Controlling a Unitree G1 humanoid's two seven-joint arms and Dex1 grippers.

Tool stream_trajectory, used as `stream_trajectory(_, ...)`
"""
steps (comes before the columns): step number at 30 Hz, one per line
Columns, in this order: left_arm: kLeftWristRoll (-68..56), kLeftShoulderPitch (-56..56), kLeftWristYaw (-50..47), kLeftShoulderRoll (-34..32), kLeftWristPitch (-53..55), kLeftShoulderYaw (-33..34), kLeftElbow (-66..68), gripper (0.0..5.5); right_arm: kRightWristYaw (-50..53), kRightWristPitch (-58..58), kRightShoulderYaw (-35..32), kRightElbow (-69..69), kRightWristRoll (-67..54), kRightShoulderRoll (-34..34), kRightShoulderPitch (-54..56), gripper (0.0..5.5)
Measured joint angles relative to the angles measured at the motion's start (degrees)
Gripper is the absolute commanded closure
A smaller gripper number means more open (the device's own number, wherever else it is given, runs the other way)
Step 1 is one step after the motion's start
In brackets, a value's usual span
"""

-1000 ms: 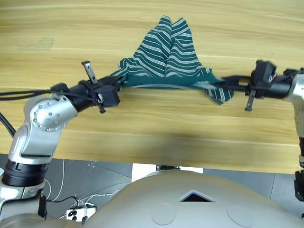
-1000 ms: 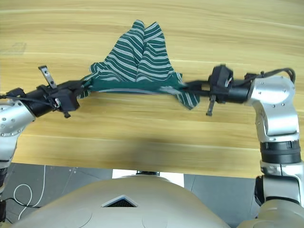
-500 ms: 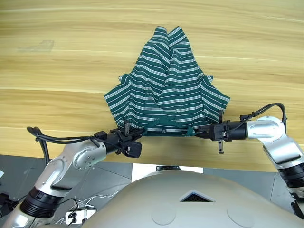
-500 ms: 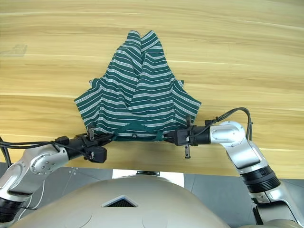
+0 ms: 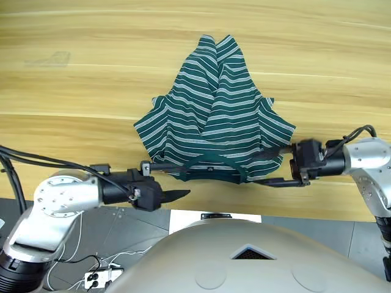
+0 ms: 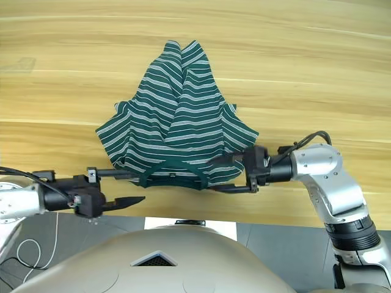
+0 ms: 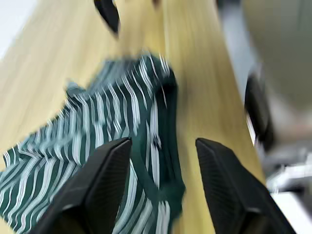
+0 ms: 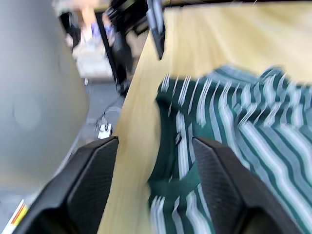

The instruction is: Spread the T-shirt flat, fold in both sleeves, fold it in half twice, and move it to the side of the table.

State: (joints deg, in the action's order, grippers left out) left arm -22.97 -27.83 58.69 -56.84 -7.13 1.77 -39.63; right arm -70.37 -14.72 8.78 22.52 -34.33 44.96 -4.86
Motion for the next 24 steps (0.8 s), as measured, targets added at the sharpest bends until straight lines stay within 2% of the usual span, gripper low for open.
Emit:
stream_trajectory(2,-12.3,5.9,-1.0,1.5,3.6,3.0,0.2,2.37,6.6,-0.7,-1.9,-3.0,-0.3,-4.8,5.2,2.72)
stream_trajectory(4,-14.7,17.4,-7.8,5.3,7.1,4.0,3.9,2.37,15.2,-0.1,-2.4,-7.6,3.8,-10.2,11.8,2.72)
stream_trajectory(8,5.6,35.9,-24.3,13.4,9.5,-2.1,20.1,2.37,28.1,4.4,-1.0,-19.2,16.1,-16.0,20.9,2.72)
stream_trajectory(12,24.6,49.3,-35.6,19.3,7.1,-11.0,42.7,2.37,38.7,9.9,2.9,-36.3,29.4,-18.9,30.6,2.72)
stream_trajectory(18,42.0,64.0,-39.6,27.9,-0.6,-24.4,81.1,2.37,41.1,20.7,13.7,-66.1,46.7,-21.0,44.3,2.72)
stream_trajectory(20,44.3,67.3,-39.7,30.1,-3.0,-26.0,89.1,2.37,40.9,23.4,14.9,-72.6,49.0,-22.5,46.6,2.72)
stream_trajectory(24,45.2,70.1,-38.0,32.4,-7.3,-26.3,96.2,2.37,41.4,27.3,15.2,-79.8,50.7,-25.1,49.0,2.72)
